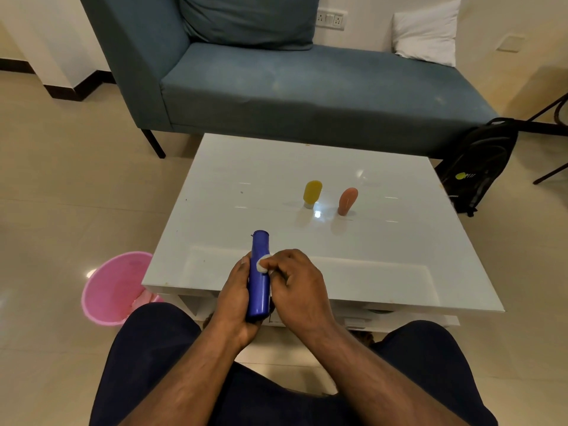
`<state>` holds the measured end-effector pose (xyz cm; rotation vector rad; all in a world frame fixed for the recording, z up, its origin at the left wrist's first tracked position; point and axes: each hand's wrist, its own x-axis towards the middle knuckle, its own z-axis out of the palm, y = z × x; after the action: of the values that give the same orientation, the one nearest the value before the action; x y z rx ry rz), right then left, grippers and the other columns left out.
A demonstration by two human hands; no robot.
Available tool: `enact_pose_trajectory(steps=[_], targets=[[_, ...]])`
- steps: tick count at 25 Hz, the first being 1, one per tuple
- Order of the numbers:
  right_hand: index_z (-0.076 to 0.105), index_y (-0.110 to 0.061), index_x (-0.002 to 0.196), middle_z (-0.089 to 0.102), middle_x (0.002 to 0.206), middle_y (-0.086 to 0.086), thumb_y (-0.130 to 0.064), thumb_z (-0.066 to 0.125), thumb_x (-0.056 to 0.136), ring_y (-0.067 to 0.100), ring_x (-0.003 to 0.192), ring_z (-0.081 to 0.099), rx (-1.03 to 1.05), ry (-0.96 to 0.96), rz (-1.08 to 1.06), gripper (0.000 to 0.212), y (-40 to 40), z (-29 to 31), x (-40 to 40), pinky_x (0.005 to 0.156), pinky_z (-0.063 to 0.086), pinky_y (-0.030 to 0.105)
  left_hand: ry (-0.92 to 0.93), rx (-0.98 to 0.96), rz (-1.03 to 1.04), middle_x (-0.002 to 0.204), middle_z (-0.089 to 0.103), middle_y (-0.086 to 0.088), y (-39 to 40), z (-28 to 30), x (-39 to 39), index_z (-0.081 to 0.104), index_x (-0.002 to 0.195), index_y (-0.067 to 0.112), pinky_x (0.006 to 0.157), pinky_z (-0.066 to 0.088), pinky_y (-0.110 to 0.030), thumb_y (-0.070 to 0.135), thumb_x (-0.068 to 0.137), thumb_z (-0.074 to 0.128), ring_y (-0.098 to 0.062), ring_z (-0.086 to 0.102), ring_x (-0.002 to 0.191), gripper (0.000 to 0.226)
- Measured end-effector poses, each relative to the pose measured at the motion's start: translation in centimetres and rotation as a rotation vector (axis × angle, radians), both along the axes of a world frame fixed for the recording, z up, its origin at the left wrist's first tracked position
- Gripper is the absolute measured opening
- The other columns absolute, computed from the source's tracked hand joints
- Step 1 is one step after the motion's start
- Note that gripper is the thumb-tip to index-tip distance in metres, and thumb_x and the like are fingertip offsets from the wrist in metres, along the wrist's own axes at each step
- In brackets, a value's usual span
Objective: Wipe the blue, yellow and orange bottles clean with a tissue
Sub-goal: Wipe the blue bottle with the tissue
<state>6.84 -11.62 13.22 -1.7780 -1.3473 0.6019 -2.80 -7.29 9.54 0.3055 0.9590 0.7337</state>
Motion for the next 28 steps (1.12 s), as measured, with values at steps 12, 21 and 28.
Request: enact_pose_trajectory(steps=[12,21,28], targets=[[0.067,-0.022,0.097,0.059,0.101,-0.006,-0.016,0.055,0.091,0.005,0.087,0.052,-0.079,-0.142,-0.045,0.015,2.9,0.7,2.8,0.083,0.045,0.019,0.065,0.132,-0.106,0.104,0.073,-0.014,-0.4,0.0,0.2,0.059,0.131,0.016,0.061,0.058,-0.036,0.043,0.096,0.059,-0.023,0.07,0.078,0.045],[0.071,-0.026,0.092,0.065,0.095,-0.014,-0.017,0.058,0.089,0.001,0.087,0.06,-0.059,0.12,-0.145,0.015,1.4,0.3,2.9,0.072,0.046,0.011,-0.007,0.158,-0.113,0.11,0.072,-0.015,-0.2,0.2,0.1,0.06,0.132,0.021,0.065,0.059,-0.039,0.038,0.085,0.068,-0.026,0.071,0.081,0.051],[0.07,-0.032,0.085,0.065,0.094,-0.017,-0.027,0.063,0.086,0.003,0.08,0.063,-0.087,0.305,-0.195,0.009,1.8,0.7,2.0,0.062,0.055,0.022,-0.001,0.153,-0.109,0.115,0.072,-0.016,-0.2,0.2,0.0,0.061,0.13,0.022,0.066,0.059,-0.041,0.037,0.088,0.067,-0.027,0.072,0.082,0.045]])
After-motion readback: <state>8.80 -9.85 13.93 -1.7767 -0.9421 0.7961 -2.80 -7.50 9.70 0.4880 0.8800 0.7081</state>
